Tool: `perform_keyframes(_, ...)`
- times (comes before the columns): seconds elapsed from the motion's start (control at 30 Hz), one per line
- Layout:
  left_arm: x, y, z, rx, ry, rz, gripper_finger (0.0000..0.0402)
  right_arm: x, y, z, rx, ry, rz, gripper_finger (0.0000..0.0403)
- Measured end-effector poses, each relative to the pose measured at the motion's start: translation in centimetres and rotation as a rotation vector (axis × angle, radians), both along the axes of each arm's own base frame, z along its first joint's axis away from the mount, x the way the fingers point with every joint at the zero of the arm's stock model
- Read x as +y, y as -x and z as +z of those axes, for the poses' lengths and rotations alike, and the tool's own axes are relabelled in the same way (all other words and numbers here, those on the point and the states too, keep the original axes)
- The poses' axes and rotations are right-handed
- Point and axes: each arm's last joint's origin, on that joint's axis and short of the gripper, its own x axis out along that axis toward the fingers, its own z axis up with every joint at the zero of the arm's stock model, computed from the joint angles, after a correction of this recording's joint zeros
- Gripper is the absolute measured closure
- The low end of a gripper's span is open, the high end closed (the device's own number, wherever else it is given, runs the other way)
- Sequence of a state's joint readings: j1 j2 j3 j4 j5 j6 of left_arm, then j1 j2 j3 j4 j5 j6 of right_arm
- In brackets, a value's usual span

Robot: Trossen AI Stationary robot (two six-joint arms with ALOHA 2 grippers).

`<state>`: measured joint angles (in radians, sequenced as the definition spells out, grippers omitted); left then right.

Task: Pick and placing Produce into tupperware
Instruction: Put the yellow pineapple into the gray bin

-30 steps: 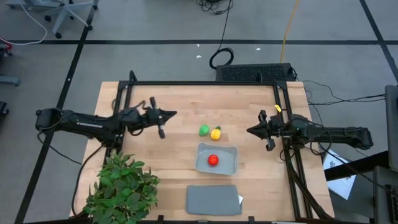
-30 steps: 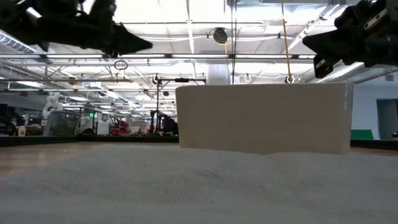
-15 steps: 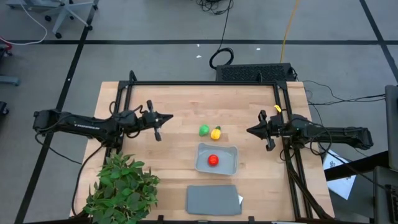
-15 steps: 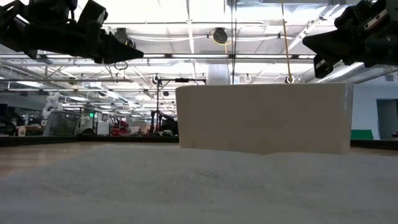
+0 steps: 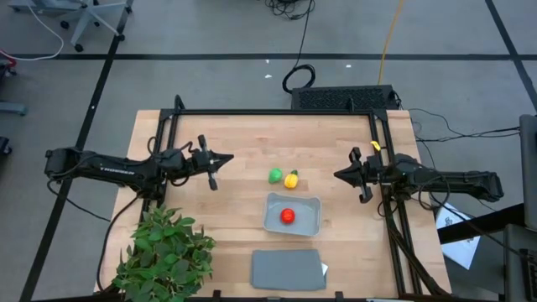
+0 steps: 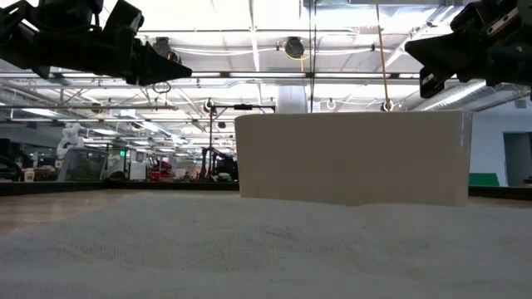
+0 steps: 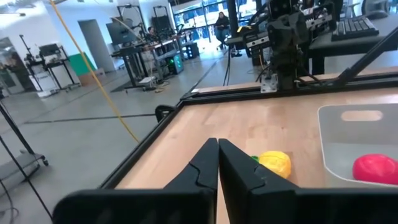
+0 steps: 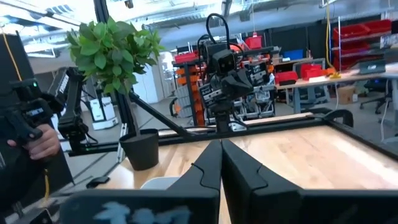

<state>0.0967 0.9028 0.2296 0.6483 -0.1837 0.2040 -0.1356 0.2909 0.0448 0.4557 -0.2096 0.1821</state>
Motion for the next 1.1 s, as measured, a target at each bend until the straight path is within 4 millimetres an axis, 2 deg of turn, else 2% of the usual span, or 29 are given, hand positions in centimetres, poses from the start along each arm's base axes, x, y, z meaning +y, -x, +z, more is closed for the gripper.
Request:
perform_keyframes(0.27, 0.0, 0.0, 0.0, -0.011, 0.041, 0.001, 0.0391, 0.0, 0.0, -0.2, 0.013, 0.07, -0.012, 0.0403)
perform_keyframes(0.43, 0.0, 0.0, 0.0, -0.012, 0.041, 0.0, 0.04, 0.0, -0.1, -0.6, 0.06, 0.03, -0.001, 0.0403)
perform_keyframes(0.67, 0.0, 0.0, 0.1, -0.019, 0.027, 0.0, 0.038, 0.0, -0.4, -1.6, 0.179, 0.002, 0.003, 0.0403)
perform_keyframes(1.1, 0.0, 0.0, 0.4, -0.031, -0.026, 0.0, 0.0376, -1.0, -1.5, -0.7, 0.152, -0.007, -0.062, 0.0403)
